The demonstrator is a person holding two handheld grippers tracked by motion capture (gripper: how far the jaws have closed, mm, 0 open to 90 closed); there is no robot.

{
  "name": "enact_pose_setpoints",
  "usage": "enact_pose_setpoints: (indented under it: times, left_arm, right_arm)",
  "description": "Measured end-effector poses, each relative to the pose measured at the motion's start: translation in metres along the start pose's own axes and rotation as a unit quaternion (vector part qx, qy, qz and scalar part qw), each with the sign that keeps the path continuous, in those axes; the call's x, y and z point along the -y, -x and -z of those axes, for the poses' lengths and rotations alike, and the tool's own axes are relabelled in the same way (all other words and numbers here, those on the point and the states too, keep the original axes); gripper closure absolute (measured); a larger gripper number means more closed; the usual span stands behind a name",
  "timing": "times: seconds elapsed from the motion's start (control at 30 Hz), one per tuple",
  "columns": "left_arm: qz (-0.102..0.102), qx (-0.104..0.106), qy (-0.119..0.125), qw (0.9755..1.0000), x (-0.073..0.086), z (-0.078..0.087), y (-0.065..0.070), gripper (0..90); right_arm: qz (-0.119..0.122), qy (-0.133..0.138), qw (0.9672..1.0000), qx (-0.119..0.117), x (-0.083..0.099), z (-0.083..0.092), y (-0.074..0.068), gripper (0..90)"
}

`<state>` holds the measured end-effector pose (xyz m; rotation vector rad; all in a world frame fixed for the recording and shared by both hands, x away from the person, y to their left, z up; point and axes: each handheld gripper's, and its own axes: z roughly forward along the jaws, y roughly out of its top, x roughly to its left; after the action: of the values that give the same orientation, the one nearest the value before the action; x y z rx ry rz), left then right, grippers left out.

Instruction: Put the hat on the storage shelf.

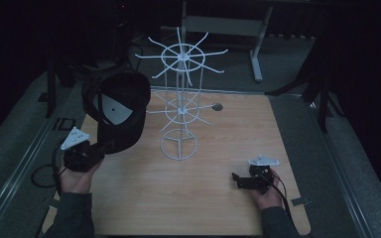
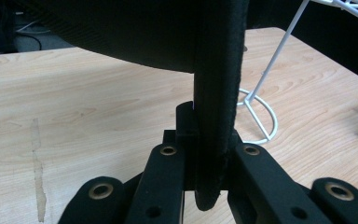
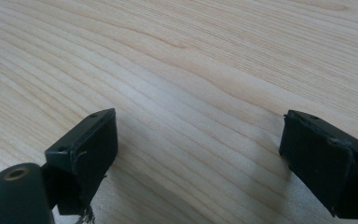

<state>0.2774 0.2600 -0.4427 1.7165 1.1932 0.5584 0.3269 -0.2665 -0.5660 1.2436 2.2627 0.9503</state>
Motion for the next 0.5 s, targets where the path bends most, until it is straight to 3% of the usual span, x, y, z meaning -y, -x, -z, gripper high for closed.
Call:
enact_pose_setpoints:
  times: [0.5]
  left_arm:
    - [-0.006,-0.004,0.013,0.9999,-0.0082,0.0037,0.0041,86.6]
  right_arm:
    - [0.0,0.0,1.0,0.0,0.0,0.0,0.0,11.2]
